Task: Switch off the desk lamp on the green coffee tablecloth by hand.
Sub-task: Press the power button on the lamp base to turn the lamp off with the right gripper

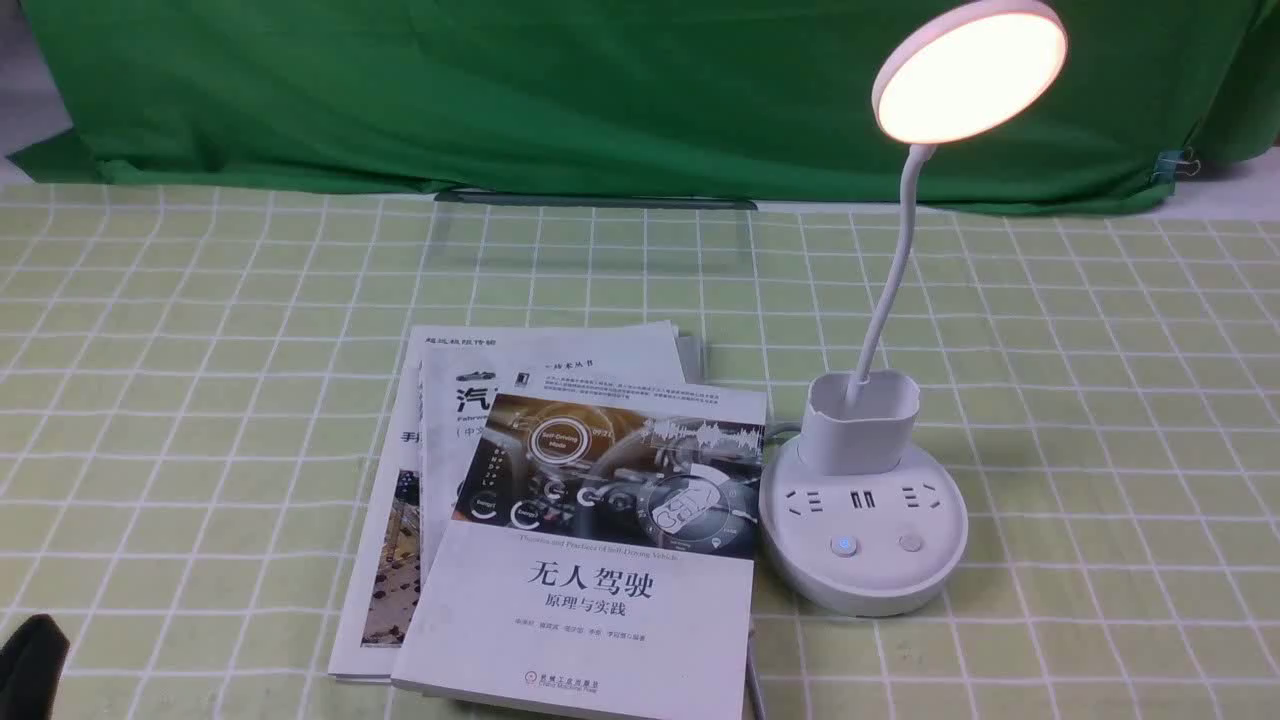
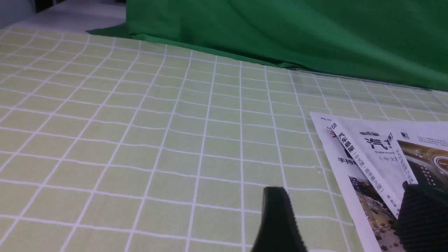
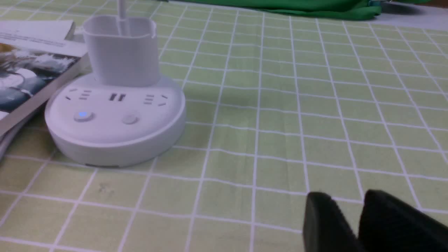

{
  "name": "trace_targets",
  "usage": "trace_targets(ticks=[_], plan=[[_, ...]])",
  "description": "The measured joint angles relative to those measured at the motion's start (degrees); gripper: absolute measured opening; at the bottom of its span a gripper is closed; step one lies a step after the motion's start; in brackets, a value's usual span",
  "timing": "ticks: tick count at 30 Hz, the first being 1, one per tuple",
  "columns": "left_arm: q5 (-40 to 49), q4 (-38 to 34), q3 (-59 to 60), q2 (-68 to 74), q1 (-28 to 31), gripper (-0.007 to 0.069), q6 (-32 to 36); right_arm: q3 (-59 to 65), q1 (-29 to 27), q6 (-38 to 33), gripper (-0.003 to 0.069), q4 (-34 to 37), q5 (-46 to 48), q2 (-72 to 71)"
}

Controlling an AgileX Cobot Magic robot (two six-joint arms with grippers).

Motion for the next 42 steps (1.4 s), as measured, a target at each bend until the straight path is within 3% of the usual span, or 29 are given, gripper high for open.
trace_targets(ticks=[31,33,37,42], plan=[[0.0,0.0,0.0,0.0,0.0,0.041,0.0,0.0,0.0,0.26,0.0241,0.16,-0.48,0.0],[0.0,0.0,0.0,0.0,0.0,0.041,0.0,0.0,0.0,3.25,0.0241,2.71,-2.42,0.0],[0.0,0.0,0.0,0.0,0.0,0.041,0.0,0.0,0.0,16.39,0.0241,9.57,-8.44,0.0],[0.0,0.0,0.0,0.0,0.0,0.041,0.0,0.0,0.0,28.79,0.0241,11.18,-14.14,0.0]])
